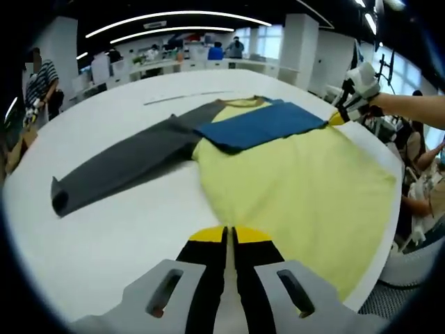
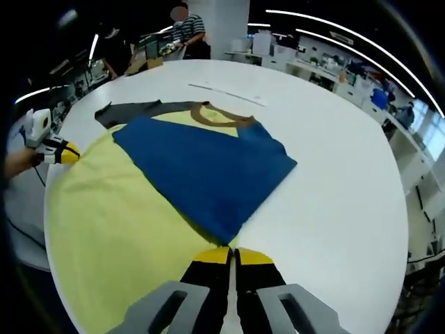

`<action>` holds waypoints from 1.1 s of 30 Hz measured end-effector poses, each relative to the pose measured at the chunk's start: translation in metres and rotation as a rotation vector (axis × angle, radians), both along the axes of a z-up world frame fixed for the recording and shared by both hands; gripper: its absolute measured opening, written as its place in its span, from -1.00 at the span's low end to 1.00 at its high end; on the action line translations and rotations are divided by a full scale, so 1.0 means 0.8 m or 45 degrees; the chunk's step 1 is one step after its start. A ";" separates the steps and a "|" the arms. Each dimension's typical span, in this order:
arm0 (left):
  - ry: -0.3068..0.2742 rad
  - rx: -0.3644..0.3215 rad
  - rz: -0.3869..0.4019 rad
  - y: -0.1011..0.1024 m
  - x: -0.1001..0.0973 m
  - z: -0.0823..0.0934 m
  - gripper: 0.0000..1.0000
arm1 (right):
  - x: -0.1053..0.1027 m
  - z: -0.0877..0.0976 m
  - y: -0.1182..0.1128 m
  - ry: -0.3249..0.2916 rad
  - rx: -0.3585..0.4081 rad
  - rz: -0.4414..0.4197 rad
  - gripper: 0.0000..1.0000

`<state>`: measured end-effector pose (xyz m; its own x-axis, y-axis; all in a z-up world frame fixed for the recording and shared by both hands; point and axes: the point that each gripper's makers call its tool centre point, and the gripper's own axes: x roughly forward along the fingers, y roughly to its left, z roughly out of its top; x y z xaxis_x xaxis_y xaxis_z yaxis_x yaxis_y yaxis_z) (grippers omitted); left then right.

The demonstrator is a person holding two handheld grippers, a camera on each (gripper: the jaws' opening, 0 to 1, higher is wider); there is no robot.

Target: Fold the garment on the visible template until the final outline fits inside the template.

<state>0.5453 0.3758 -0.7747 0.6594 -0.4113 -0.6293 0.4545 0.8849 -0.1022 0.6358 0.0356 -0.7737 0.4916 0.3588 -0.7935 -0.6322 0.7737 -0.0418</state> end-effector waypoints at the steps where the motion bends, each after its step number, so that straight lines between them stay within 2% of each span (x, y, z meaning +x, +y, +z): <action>1: -0.004 -0.002 0.003 0.001 0.000 0.002 -0.85 | 0.000 0.001 0.000 -0.007 0.004 0.001 -1.00; 7: -0.044 0.012 0.017 0.008 0.004 0.012 -0.58 | 0.000 0.015 0.007 -0.048 0.087 0.019 -0.64; 12: -0.067 0.013 0.030 0.017 0.008 0.020 -0.41 | -0.005 0.029 0.020 -0.059 0.170 0.052 -0.20; 21: -0.115 0.027 0.069 0.040 0.018 0.036 -0.25 | -0.023 0.063 0.061 -0.082 0.368 0.152 0.60; 27: -0.140 0.010 0.112 0.062 0.023 0.048 -0.11 | -0.043 0.090 0.079 -0.102 0.442 0.223 0.89; 30: -0.155 0.010 0.135 0.073 0.026 0.053 -0.04 | -0.048 0.101 0.082 -0.120 0.462 0.227 0.98; 33: -0.167 0.020 0.158 0.087 0.029 0.057 0.00 | -0.054 0.113 0.083 -0.143 0.479 0.233 0.98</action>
